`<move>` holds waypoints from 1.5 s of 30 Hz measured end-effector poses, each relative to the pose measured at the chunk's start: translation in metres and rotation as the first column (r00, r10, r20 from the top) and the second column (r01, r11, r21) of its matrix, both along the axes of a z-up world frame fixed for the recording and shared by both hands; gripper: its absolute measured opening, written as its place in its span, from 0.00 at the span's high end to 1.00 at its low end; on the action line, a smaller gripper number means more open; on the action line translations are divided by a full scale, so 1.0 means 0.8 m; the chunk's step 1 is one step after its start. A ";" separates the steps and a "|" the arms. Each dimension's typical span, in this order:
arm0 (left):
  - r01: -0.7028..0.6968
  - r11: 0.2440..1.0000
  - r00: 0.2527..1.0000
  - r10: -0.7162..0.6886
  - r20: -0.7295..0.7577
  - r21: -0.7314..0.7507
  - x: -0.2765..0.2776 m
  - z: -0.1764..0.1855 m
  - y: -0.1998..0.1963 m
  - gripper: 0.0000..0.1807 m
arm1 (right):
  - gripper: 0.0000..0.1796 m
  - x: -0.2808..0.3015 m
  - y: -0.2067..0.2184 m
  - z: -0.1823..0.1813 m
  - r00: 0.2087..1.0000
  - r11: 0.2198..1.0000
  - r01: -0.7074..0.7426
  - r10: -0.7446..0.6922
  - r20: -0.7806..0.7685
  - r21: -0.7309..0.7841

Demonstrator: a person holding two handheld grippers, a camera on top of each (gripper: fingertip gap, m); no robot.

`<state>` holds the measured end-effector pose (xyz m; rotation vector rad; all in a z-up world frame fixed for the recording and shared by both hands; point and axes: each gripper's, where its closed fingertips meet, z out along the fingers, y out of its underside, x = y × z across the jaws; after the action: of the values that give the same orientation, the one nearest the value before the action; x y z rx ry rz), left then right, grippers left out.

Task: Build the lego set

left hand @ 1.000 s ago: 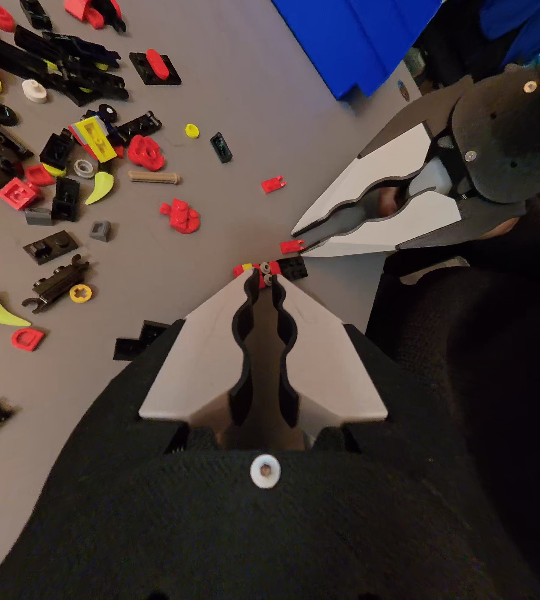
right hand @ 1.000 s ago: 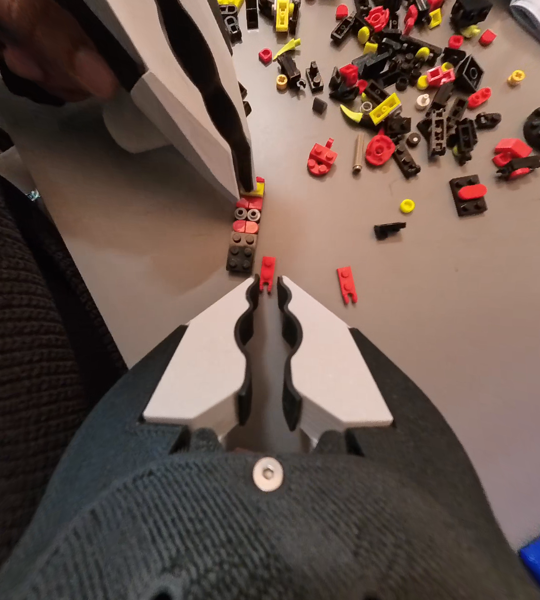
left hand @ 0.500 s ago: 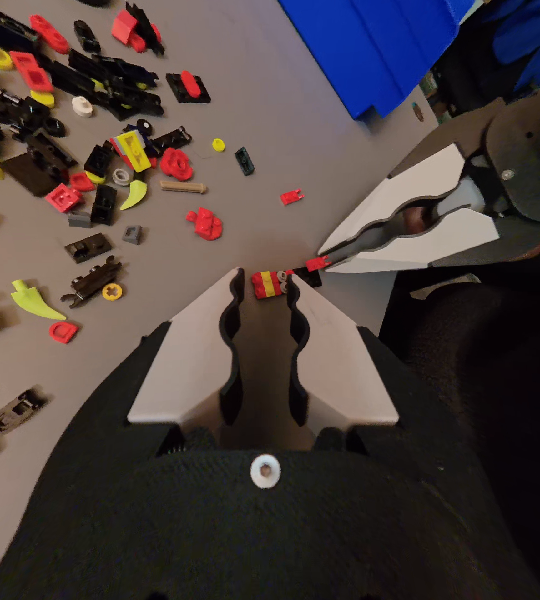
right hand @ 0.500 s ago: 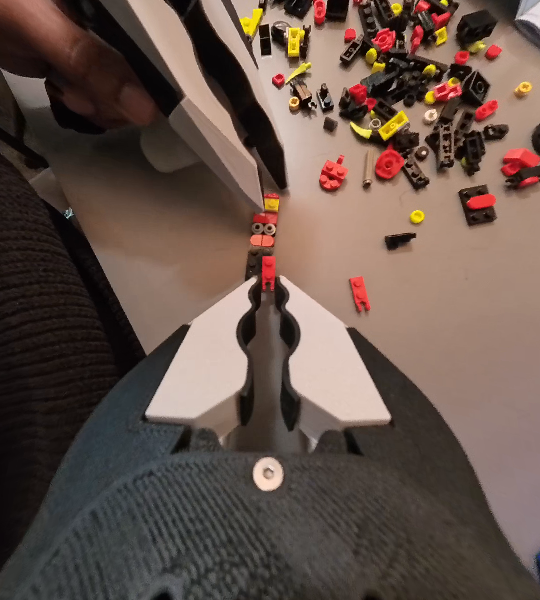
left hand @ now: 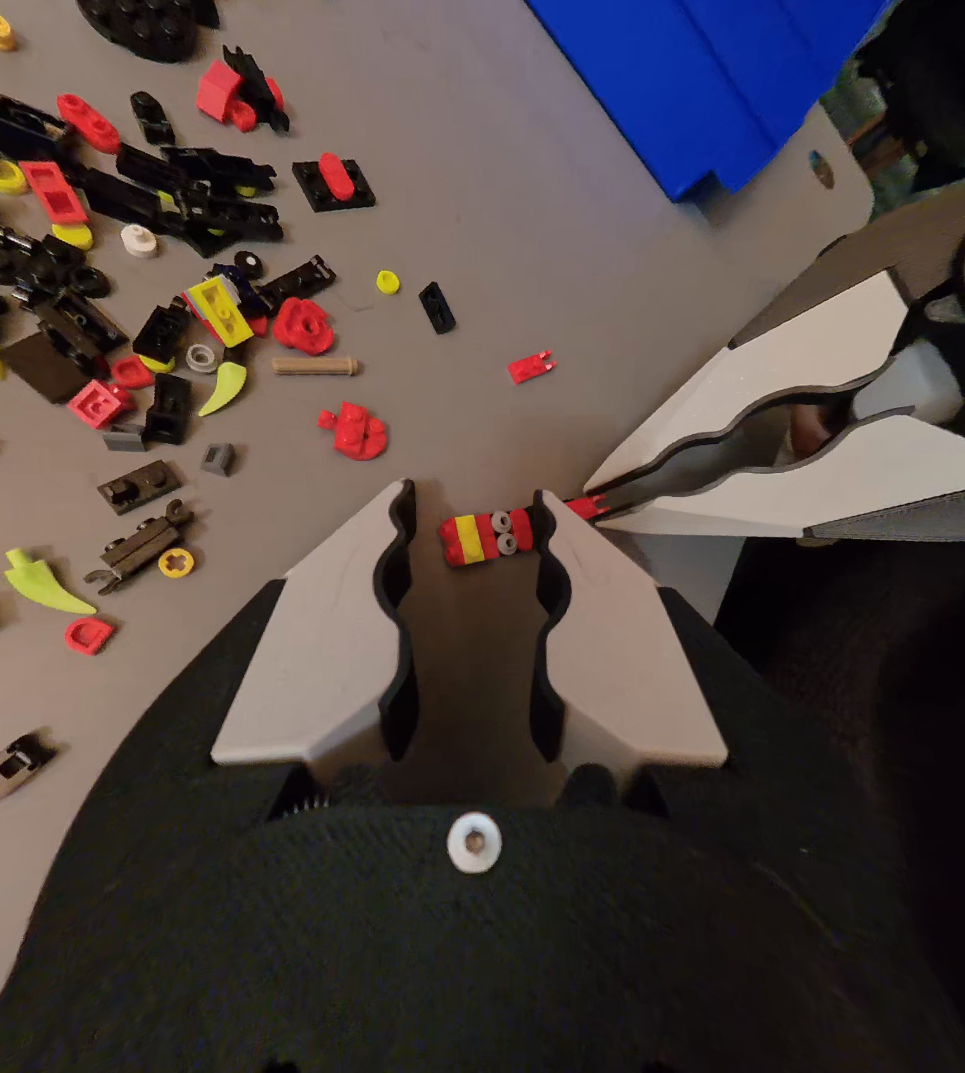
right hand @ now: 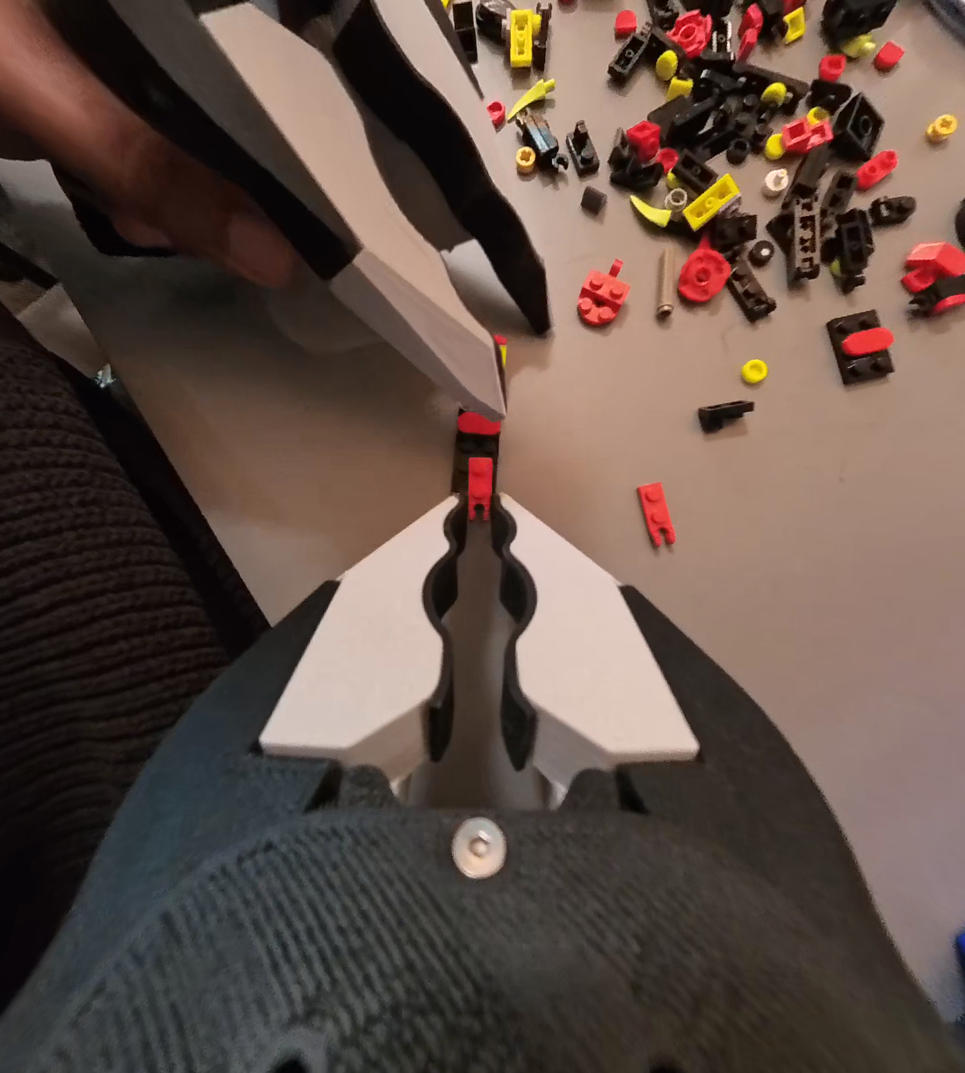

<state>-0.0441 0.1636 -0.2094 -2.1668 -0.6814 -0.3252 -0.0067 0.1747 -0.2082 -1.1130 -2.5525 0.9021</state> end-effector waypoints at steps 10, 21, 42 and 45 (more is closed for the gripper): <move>-0.084 0.996 0.996 0.084 0.037 0.003 -0.001 0.008 -0.002 0.64 | 0.97 -0.001 0.000 -0.001 1.000 0.999 -0.001 0.002 0.022 -0.044; -0.107 0.993 0.993 0.104 -0.049 -0.052 0.008 0.009 -0.002 0.65 | 0.97 0.000 0.000 -0.003 1.000 0.998 -0.025 0.026 0.017 -0.064; -0.145 0.988 0.987 0.140 -0.079 -0.061 0.010 0.006 0.001 0.73 | 0.97 0.000 0.000 -0.001 0.999 0.996 -0.046 0.046 -0.004 -0.077; -0.112 0.993 0.986 0.114 -0.118 0.025 0.012 0.028 0.005 0.89 | 0.97 -0.001 0.001 0.000 0.999 0.996 -0.040 0.040 -0.006 -0.081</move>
<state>-0.0349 0.1673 -0.1874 -2.1022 -0.7271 -0.1401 -0.0076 0.1757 -0.2082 -1.0837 -2.5645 1.0259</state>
